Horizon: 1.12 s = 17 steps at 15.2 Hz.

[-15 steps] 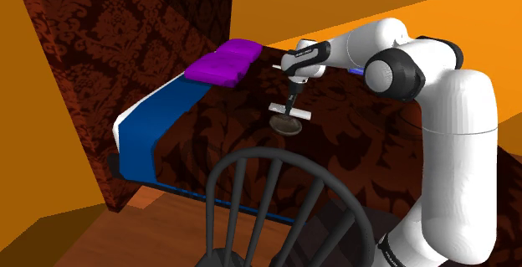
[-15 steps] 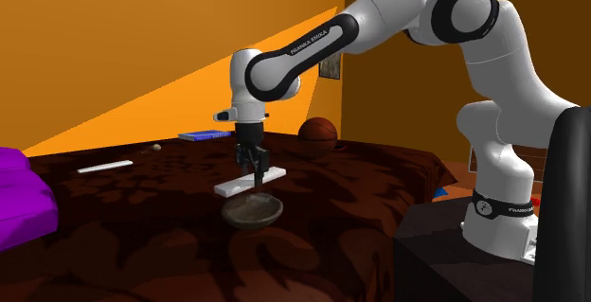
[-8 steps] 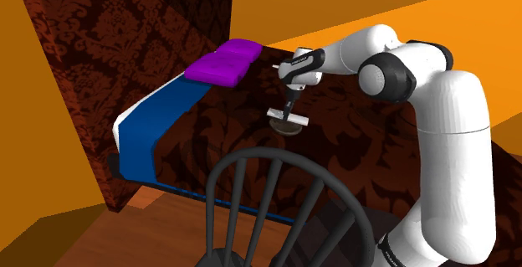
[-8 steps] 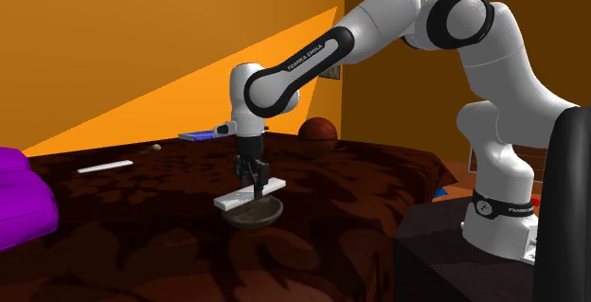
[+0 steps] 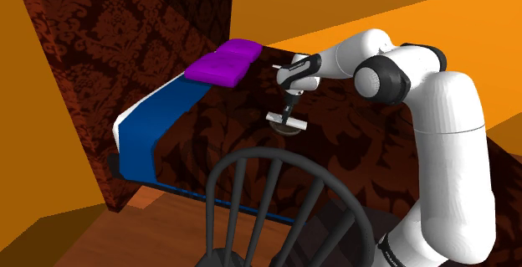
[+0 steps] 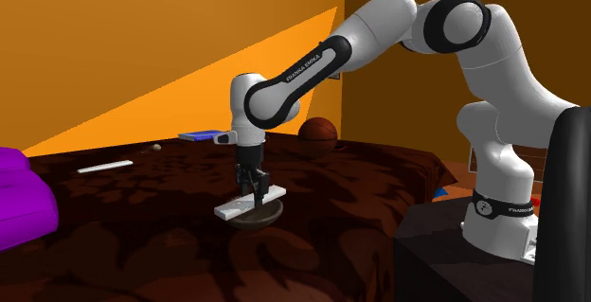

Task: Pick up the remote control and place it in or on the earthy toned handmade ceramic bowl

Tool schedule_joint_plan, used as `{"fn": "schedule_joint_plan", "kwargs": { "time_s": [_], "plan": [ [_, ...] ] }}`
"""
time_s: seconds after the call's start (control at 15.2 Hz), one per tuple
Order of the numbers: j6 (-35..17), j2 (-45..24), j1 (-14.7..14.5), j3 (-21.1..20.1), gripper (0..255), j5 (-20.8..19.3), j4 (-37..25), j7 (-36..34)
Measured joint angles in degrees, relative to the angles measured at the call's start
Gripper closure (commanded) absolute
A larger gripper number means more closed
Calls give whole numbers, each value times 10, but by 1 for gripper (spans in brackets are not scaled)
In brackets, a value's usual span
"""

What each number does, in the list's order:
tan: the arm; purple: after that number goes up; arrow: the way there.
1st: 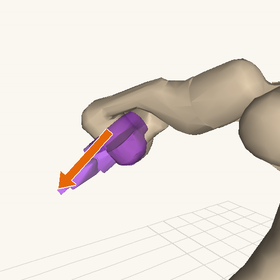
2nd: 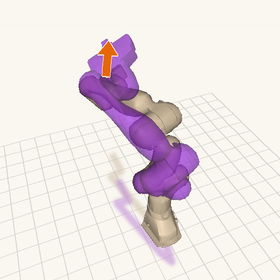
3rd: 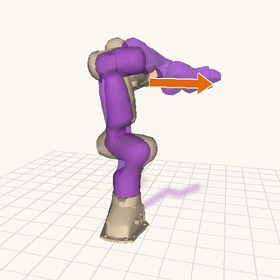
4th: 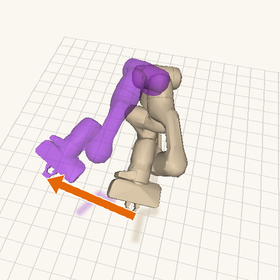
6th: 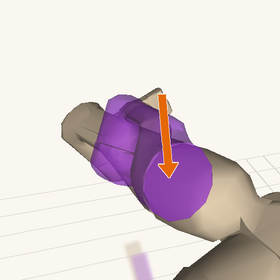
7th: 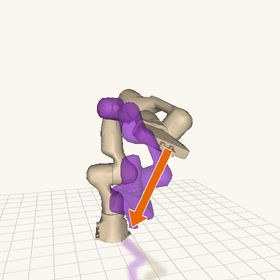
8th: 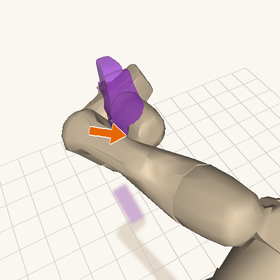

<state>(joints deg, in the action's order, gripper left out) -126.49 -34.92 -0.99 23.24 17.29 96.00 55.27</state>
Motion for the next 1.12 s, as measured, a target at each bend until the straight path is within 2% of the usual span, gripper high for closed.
{"fn": "schedule_joint_plan", "kwargs": {
  "time_s": [0.13, 0.2, 0.59, 0.92, 1.12],
  "plan": [
    [0, 0, 0, 0, 255, 0, 0, 0],
    [0, 0, 0, 0, 0, 0, 0, 0],
    [0, 0, 0, 0, 0, 0, 0, 0],
    [46, 33, -5, 11, 0, -16, -16, -9],
    [52, 37, -7, 13, 0, -19, -17, -11]
  ]
}}
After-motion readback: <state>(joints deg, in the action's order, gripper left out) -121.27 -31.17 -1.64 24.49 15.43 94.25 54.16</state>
